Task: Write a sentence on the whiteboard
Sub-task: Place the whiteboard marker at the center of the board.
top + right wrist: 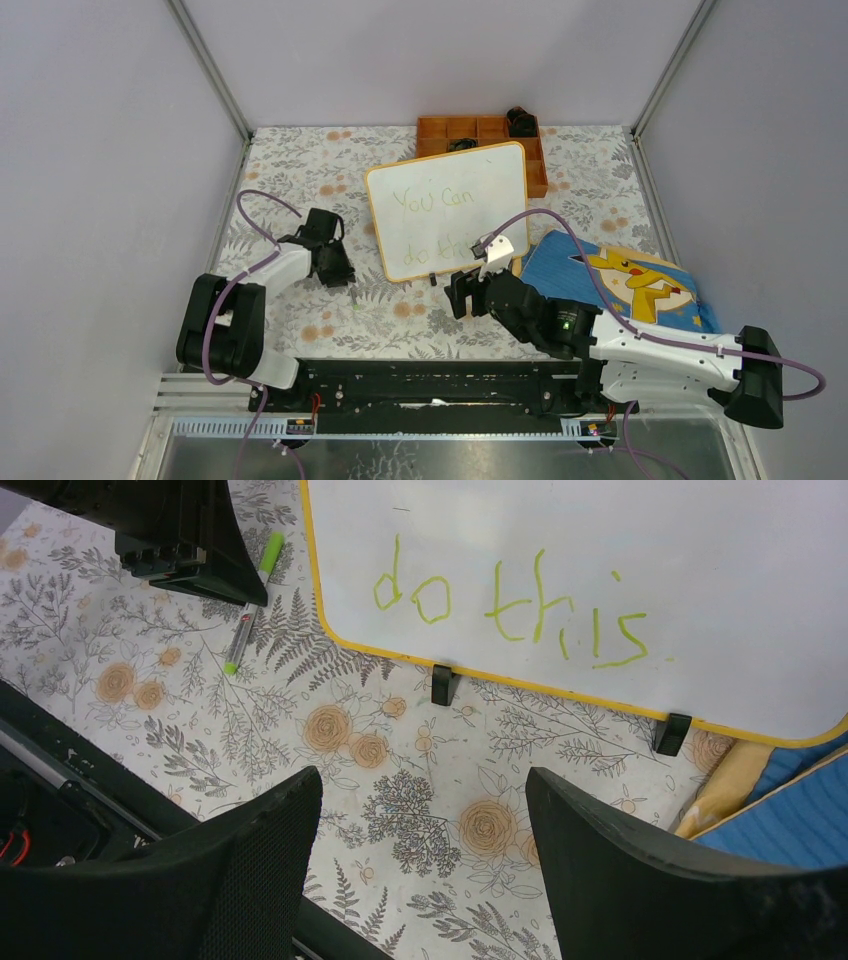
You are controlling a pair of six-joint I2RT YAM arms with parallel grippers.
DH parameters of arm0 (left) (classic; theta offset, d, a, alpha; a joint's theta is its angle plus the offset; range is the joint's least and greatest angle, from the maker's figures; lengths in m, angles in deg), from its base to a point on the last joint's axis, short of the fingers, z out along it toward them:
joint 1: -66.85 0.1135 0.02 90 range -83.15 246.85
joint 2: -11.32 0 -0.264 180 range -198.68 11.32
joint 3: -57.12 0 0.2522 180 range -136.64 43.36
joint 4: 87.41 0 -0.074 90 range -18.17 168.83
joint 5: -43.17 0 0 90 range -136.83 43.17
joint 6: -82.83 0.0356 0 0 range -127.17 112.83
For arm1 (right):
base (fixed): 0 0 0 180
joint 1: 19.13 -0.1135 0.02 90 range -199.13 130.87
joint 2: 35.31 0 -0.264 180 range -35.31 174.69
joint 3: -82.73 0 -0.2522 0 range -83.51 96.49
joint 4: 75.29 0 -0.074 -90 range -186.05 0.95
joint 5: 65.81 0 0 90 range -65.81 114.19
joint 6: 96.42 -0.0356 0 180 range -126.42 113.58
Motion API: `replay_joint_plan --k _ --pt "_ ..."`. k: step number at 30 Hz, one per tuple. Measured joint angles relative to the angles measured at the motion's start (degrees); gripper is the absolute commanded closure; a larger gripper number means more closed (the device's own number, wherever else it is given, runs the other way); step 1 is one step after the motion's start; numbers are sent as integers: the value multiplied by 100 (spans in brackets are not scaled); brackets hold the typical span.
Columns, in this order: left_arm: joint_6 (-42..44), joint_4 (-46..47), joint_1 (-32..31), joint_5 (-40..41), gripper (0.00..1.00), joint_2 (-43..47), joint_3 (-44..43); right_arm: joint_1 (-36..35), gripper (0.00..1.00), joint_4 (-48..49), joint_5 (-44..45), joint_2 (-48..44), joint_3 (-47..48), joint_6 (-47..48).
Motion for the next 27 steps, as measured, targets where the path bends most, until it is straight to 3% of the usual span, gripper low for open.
replay_joint_plan --k 15,27 --pt "0 11 -57 28 51 50 -13 0 20 -24 -9 -48 -20 -98" --pt "-2 72 -63 374 47 1075 -11 0 17 -68 26 44 24 -120"
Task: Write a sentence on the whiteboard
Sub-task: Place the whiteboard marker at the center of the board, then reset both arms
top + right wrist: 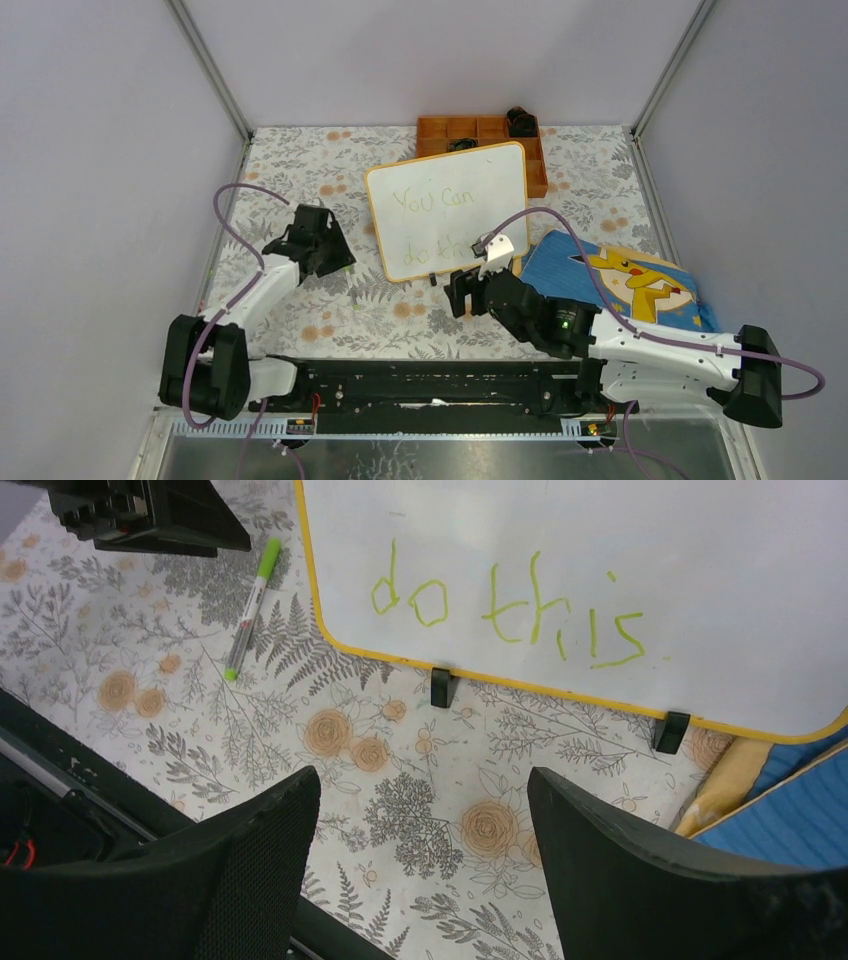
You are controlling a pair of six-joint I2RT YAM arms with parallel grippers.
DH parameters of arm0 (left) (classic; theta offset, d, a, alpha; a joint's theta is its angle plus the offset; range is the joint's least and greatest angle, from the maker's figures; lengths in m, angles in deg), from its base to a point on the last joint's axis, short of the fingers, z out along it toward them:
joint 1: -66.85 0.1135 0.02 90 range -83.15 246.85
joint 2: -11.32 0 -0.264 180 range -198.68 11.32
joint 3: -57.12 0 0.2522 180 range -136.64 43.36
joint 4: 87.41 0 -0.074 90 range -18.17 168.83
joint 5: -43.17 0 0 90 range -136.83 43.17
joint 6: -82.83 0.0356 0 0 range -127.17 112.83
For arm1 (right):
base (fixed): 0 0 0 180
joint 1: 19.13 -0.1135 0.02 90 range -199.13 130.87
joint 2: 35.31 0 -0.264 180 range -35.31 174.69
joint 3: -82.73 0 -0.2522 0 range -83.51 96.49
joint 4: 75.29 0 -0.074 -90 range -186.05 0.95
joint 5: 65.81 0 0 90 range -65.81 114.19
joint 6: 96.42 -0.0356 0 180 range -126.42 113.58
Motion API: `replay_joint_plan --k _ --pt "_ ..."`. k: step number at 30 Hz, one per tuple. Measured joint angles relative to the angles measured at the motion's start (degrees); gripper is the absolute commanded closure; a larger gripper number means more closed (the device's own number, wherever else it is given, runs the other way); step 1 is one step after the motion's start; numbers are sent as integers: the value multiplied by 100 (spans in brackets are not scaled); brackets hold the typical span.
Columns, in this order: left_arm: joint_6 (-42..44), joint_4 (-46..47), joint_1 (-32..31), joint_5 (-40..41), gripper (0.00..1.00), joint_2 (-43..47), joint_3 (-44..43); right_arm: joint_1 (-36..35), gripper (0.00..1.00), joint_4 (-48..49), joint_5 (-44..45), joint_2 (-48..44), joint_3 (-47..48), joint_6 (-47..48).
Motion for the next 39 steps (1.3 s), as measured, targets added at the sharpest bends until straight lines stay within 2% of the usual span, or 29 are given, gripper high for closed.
replay_joint_plan --k 3,4,6,7,11,18,21,26,29,35,39 --pt "2 -2 -50 162 47 278 7 0 16 -2 151 -26 114 20" --pt "2 0 -81 223 47 424 15 0 13 0 225 -52 155 22" --pt "4 35 -170 365 46 802 50 0 1 4 428 -118 249 20" --pt "4 63 -205 413 46 973 74 2 0 9 542 -153 302 9" --pt "4 262 -361 651 44 1703 256 4 0 -9 1010 -166 557 -70" --pt "26 413 -640 1067 37 2253 411 295 0 -481 1578 422 1405 -391" --pt "26 426 -713 1198 34 2389 448 492 0 -483 1700 452 1250 -533" --pt "17 446 -859 1460 32 2409 448 857 0 55 1784 -52 240 -649" --pt "20 457 -933 1541 29 2402 448 1202 0 13 1622 -105 142 -686" --pt "13 568 -988 1703 18 2400 448 1598 0 -848 1394 763 1274 -931" --pt "-87 662 -994 1858 15 2402 448 1600 0 -1327 1528 1110 1843 -1132"
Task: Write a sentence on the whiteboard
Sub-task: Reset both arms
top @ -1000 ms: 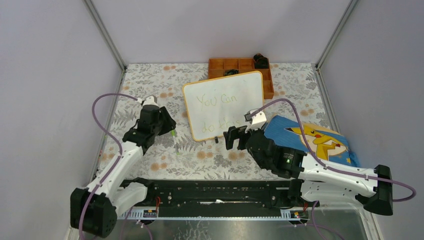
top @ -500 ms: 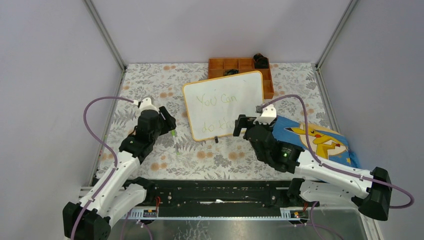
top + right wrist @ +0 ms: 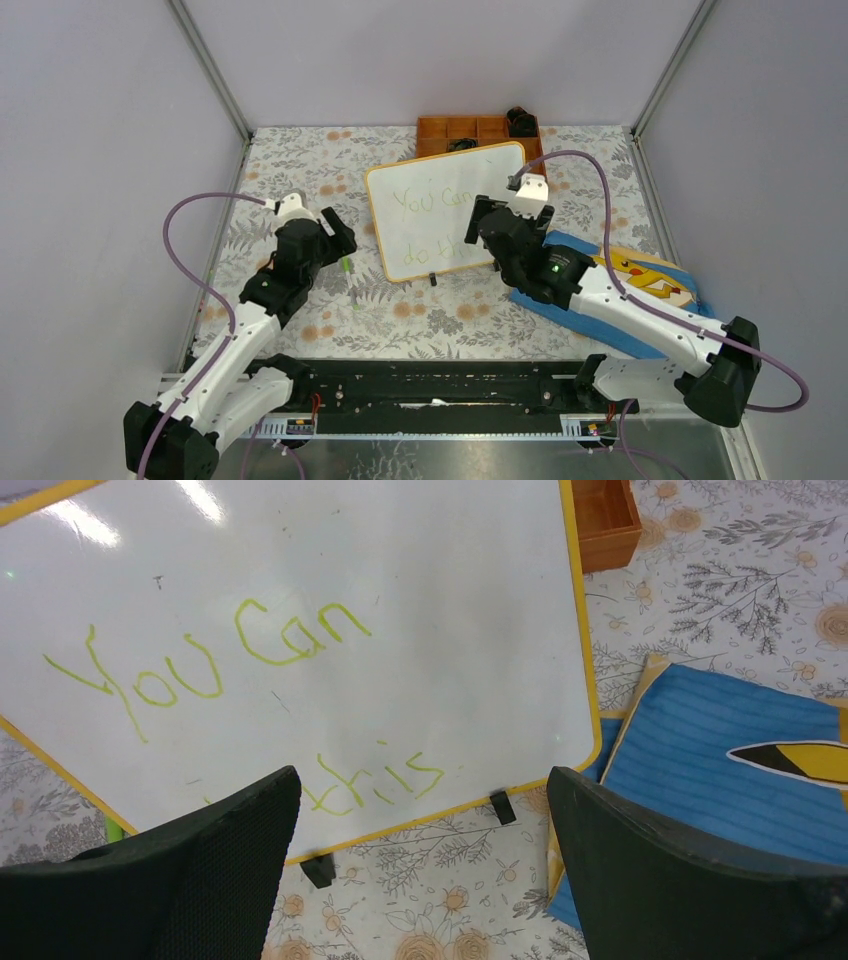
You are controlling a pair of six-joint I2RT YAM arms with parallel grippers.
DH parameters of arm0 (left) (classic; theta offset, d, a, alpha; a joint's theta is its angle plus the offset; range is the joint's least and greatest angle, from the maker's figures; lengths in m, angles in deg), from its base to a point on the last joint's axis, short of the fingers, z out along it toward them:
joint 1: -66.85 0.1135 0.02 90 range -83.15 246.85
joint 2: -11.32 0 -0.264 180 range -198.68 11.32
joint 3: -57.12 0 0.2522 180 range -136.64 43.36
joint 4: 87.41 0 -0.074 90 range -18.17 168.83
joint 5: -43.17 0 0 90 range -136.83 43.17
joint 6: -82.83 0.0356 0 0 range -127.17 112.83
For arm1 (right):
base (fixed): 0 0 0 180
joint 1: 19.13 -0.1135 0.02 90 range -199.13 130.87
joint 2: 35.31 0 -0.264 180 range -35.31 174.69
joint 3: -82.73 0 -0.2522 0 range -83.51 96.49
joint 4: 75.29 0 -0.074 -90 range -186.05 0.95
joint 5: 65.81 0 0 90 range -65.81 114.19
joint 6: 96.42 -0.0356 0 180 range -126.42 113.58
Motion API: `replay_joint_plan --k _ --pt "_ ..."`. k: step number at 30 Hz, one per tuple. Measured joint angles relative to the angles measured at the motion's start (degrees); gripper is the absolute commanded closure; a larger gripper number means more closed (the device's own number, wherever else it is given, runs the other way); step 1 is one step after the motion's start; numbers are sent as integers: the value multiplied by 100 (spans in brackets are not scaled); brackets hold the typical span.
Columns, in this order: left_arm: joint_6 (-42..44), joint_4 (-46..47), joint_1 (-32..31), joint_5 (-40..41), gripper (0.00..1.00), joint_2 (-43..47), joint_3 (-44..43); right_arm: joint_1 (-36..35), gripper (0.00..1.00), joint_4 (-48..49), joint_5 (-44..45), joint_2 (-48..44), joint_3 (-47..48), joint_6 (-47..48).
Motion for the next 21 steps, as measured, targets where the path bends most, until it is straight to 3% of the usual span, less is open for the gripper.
replay_joint_plan --k 6,11,15,21 --pt "109 -70 -17 -157 10 -192 -251 2 0 -205 26 -107 341 422" --pt "468 -195 -282 -297 2 -144 -715 2 0 216 22 -1213 328 1368" --pt "817 -411 -752 -229 1 -177 -1620 4 0 627 164 -1904 684 2157" --pt "1340 -658 -1775 382 1 -667 -3445 9 4 925 315 -1416 1709 2741"
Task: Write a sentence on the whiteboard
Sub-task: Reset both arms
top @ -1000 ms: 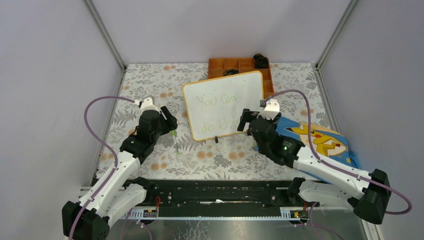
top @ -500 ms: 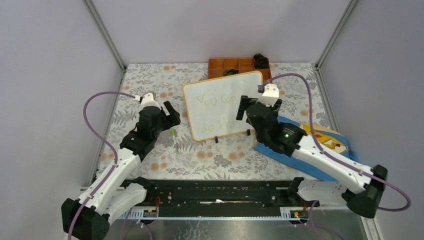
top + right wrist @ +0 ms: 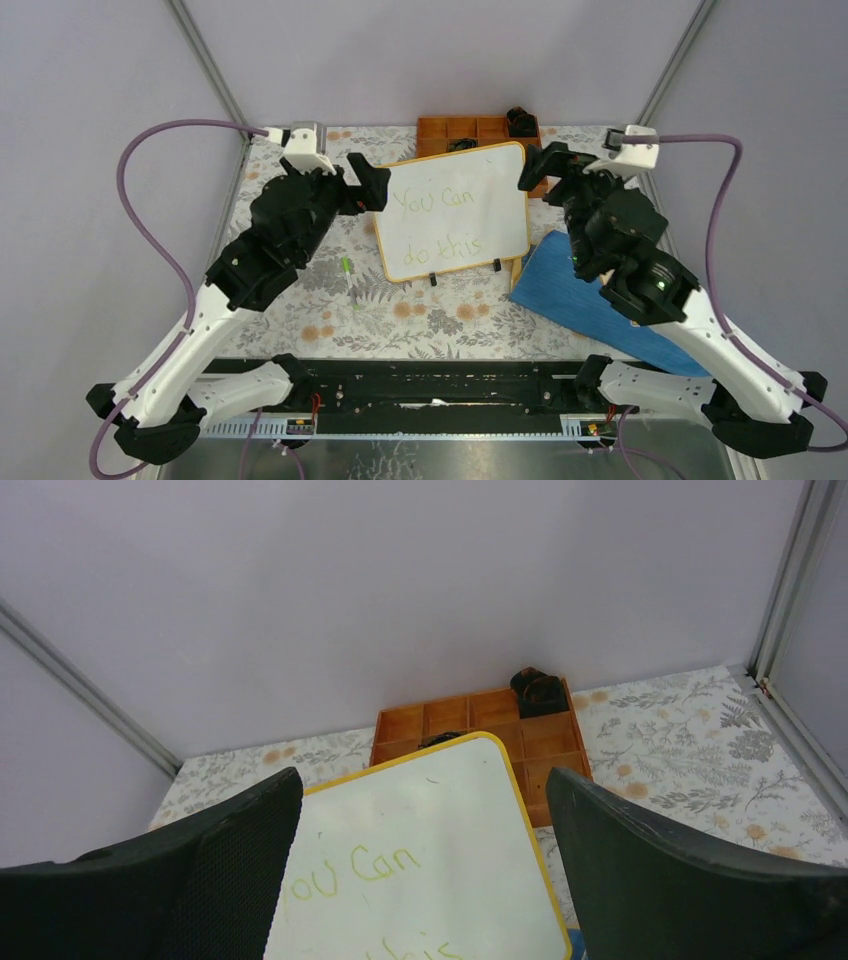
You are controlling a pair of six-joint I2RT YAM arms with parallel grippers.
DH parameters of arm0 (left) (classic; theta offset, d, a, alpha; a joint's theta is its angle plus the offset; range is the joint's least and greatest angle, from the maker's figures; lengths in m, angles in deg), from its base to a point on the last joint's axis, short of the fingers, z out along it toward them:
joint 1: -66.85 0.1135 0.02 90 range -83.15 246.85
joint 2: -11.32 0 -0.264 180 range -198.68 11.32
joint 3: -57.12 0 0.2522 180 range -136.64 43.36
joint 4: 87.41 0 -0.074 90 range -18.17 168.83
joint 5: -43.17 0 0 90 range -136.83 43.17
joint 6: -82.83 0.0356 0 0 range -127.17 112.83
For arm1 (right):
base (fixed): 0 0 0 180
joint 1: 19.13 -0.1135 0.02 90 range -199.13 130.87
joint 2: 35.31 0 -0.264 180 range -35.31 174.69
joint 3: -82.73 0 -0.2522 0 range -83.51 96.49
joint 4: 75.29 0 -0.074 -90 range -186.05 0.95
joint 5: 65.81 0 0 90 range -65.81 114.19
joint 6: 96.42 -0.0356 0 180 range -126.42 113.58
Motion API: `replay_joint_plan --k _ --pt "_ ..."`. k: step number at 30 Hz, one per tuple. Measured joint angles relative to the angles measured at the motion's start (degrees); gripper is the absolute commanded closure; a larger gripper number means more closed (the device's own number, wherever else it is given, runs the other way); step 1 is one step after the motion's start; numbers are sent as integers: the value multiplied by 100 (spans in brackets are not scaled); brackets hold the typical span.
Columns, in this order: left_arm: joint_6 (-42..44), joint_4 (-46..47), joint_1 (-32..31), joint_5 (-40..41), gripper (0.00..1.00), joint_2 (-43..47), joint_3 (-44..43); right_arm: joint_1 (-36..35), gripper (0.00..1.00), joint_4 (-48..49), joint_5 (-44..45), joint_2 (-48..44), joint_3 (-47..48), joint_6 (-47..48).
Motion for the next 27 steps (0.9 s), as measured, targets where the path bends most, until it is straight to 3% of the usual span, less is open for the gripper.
replay_joint_plan --k 6,15,21,27 --pt "256 -214 -142 481 1 -280 -859 2 0 605 203 785 42 151" --pt "595 -433 -142 623 1 -612 -1908 0 0 109 -719 1338 844 442" --pt "691 -411 -245 743 1 -691 -2343 0 0 313 -1392 807 1246 844" --pt "693 -380 -267 911 1 -612 -2396 0 0 1178 -1735 -321 656 1187"
